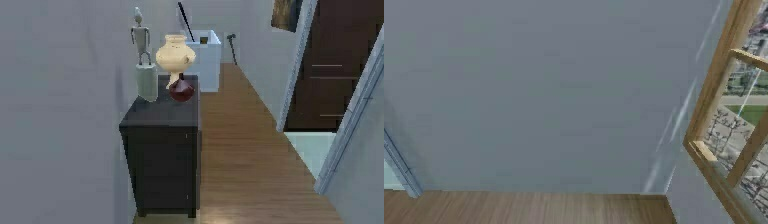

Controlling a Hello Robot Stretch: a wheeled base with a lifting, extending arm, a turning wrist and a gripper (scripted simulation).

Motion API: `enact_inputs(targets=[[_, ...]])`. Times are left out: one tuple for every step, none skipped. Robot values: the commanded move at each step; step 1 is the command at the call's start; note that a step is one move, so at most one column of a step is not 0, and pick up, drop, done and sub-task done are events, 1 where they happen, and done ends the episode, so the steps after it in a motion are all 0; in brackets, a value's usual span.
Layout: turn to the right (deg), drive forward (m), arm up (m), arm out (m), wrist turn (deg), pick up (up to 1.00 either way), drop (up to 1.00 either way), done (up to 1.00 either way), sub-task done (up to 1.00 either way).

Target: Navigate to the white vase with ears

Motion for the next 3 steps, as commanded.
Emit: enact_inputs(targets=[[-6.0, 0.00, 0.00, 0.00, 0.0, 0.00, 0.00, 0.00, 0.00], [0.0, 0.60, 0.00, 0.00, 0.0, 0.00, 0.00, 0.00, 0.00], [0.0, 0.00, 0.00, 0.00, 0.0, 0.00, 0.00, 1.00, 0.00]])
